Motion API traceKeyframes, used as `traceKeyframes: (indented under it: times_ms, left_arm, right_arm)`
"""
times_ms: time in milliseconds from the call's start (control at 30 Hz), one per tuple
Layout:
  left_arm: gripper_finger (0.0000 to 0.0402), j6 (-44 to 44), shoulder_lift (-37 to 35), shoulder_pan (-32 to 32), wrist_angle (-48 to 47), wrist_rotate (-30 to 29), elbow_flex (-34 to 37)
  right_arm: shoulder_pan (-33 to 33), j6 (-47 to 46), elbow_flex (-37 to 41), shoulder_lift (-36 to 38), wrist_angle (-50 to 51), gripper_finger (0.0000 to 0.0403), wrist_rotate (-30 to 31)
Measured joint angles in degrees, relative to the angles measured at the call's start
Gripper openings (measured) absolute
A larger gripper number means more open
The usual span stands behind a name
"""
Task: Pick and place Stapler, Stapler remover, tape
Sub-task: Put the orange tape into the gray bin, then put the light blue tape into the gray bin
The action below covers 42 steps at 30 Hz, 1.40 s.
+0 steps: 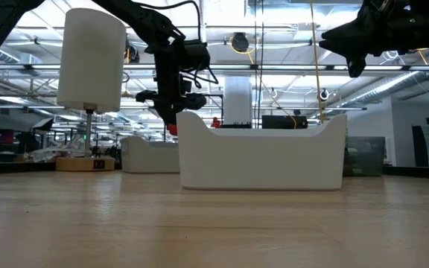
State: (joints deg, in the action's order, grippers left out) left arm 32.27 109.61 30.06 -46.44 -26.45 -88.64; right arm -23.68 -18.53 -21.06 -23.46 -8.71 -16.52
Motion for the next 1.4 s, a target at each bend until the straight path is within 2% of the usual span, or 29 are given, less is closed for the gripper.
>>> traceKeyframes:
  times_ms: [100, 400, 700, 967, 1067, 1267, 1400]
  left_arm:
    - [0.0042, 0.0, 0.8, -0.8, 0.7, -2.5, 0.0]
    - [0.0042, 2.0, 6.2, -1.4, -0.3, -2.1, 0.0]
    - [0.0042, 2.3, 7.6, -2.1, 0.1, -2.1, 0.0]
    - [0.0046, -0.9, 7.6, -1.7, 2.0, 1.9, 0.0]
    - [0.0070, -2.6, 7.6, -1.9, 3.5, 2.6, 0.0]
    - [0.0153, -3.3, 7.6, -2.2, 3.6, 2.5, 0.0]
    - [0.0193, -4.6, 6.4, -2.2, 3.1, 4.1, 0.0]
  right_arm:
    - [0.0, -0.3, 0.0, 0.0, 0.0, 0.0086, 0.0]
    - [0.2, -0.5, 0.0, 0.0, 0.0, 0.0086, -0.2]
    - [0.1, -0.5, 0.0, 0.0, 0.0, 0.0086, -0.3]
    - [0.1, -0.3, 0.0, 0.0, -0.1, 0.0086, -0.3]
    - [0.1, -0.3, 0.0, 0.0, -0.1, 0.0086, -0.3]
    - [0.1, -0.3, 0.0, 0.0, -0.1, 0.0086, -0.3]
    - [0.1, -0.3, 0.0, 0.0, -0.1, 0.0086, -0.3]
